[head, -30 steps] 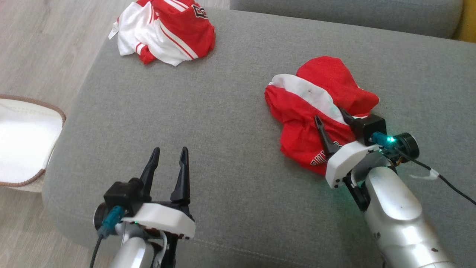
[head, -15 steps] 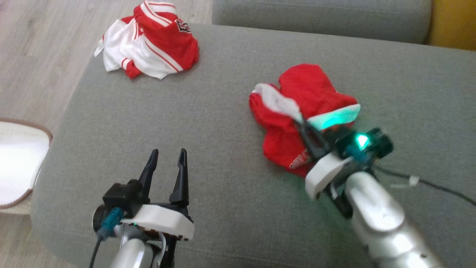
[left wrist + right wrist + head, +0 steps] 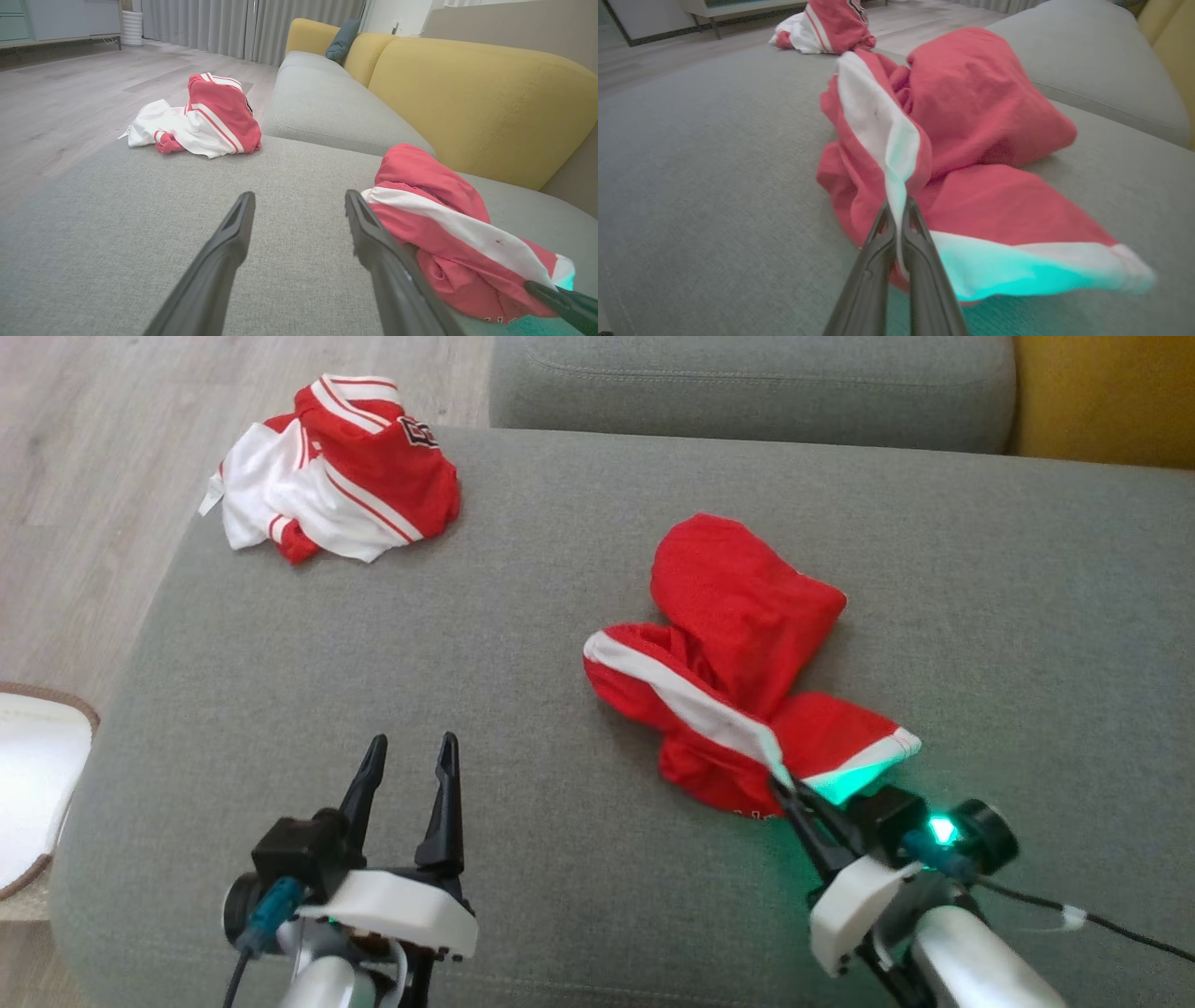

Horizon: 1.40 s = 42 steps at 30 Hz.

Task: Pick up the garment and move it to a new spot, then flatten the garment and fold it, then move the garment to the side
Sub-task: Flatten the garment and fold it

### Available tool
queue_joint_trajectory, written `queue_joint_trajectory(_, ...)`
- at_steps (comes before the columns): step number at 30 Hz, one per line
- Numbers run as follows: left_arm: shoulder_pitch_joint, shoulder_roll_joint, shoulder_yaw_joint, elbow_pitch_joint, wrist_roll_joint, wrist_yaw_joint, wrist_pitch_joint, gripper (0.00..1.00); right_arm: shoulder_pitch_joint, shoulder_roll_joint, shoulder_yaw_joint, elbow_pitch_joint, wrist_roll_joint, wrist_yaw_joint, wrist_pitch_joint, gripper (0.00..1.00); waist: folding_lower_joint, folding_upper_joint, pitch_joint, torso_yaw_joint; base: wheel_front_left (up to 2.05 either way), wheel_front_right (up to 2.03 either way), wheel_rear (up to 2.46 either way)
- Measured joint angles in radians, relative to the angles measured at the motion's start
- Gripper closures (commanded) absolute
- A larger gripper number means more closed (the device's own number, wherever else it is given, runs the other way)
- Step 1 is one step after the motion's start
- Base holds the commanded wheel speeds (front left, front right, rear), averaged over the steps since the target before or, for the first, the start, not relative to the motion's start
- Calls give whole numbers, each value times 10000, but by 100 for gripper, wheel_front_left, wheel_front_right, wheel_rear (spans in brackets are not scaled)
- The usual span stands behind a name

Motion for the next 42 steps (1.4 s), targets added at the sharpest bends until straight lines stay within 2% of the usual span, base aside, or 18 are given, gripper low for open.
queue_joint_trajectory(9, -1, 0, 4, 77, 81, -42, 0, 0, 374, 40, -552, 117, -242, 2, 458, 100, 0, 0, 101, -182, 0, 0, 0)
queue_joint_trajectory(13, -1, 0, 2, 94, 81, -65, 0, 0, 424, 111, -844, 272, -362, 2, 311, 100, 0, 0, 148, -286, 0, 0, 0)
queue_joint_trajectory(15, -1, 0, 8, 109, 81, -65, 0, 0, 424, 207, -1003, 267, -372, 0, 130, 51, 0, 0, 166, -354, 0, 0, 0)
queue_joint_trajectory(16, -2, 0, 8, 121, 81, -67, 0, 0, 424, 278, -1068, 255, -370, 0, 58, 0, 0, 0, 174, -389, 0, 0, 0)
queue_joint_trajectory(23, -3, 0, 56, 159, 84, -94, 0, 0, 581, 458, -1806, -186, -460, 2, -341, 0, 0, 0, 106, -595, 0, 0, 0)
queue_joint_trajectory(36, 188, 0, 472, 153, 347, -343, 0, 0, 1556, 949, -3440, -2219, -619, 2, -359, 0, 0, 0, -358, -974, 0, 0, 0)
queue_joint_trajectory(42, 395, 2, 499, 142, 345, -349, 0, 0, 1946, 1149, -4284, -2782, -612, 2, -334, 0, 0, 0, -563, -1070, 0, 0, 0)
